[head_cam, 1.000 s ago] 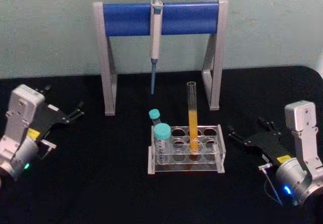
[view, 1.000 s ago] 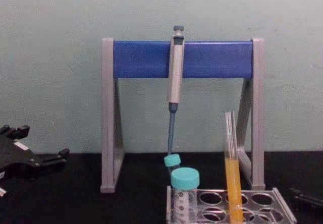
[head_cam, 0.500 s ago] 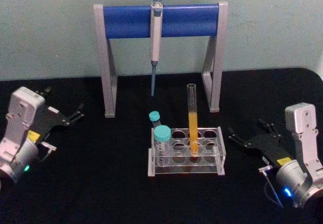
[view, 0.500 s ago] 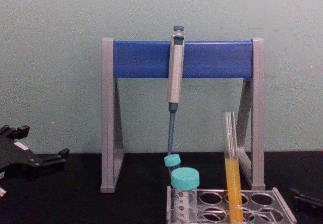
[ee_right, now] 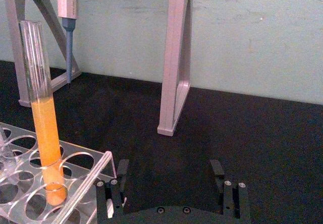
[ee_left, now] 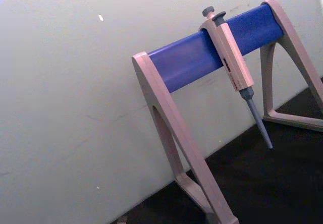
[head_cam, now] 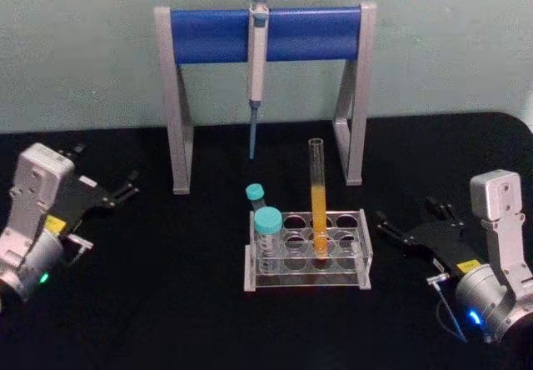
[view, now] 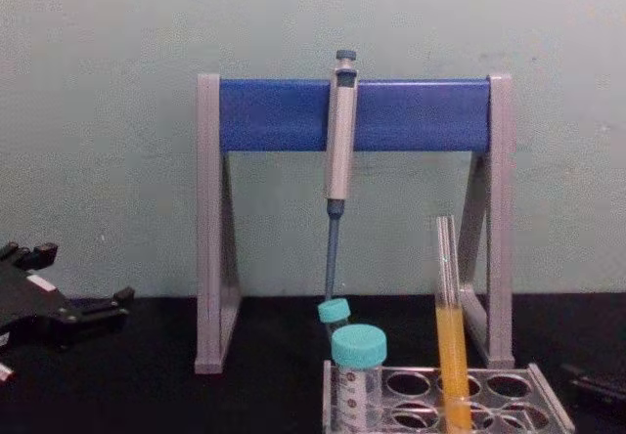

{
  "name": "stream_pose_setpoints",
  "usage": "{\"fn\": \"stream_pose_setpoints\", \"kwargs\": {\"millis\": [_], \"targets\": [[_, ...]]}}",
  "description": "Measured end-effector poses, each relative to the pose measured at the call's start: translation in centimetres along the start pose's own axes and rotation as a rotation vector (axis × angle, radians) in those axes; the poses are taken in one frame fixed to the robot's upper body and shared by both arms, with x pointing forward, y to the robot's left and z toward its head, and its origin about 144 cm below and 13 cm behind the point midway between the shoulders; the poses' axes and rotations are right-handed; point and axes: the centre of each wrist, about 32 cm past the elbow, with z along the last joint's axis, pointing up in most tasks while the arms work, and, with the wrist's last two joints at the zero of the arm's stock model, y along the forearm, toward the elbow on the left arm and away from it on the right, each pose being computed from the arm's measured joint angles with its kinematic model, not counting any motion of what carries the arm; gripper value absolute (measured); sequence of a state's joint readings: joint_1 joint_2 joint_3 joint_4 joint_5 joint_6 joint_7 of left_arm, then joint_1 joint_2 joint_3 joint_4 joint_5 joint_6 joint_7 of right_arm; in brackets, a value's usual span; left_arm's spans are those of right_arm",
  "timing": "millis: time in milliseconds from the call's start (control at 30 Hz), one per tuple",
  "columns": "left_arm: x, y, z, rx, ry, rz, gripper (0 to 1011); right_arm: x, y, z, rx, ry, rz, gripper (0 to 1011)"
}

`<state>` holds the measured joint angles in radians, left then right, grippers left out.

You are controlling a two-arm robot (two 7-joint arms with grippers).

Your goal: Pick up the test tube from the test tube rack, shake it, then place it back into the test tube rack.

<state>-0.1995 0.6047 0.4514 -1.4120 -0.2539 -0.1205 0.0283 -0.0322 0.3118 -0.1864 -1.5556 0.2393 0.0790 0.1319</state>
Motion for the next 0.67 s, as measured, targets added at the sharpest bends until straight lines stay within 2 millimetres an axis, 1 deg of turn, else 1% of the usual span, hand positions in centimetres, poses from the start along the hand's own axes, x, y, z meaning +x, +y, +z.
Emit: {"fn": "stream_pose_setpoints", "kwargs": {"millis": [667], "targets": [[0.00, 0.00, 0.00, 0.000, 0.000, 0.000, 1001, 0.00, 0.00, 0.00, 0.000, 0.000, 0.000, 1000]]}}
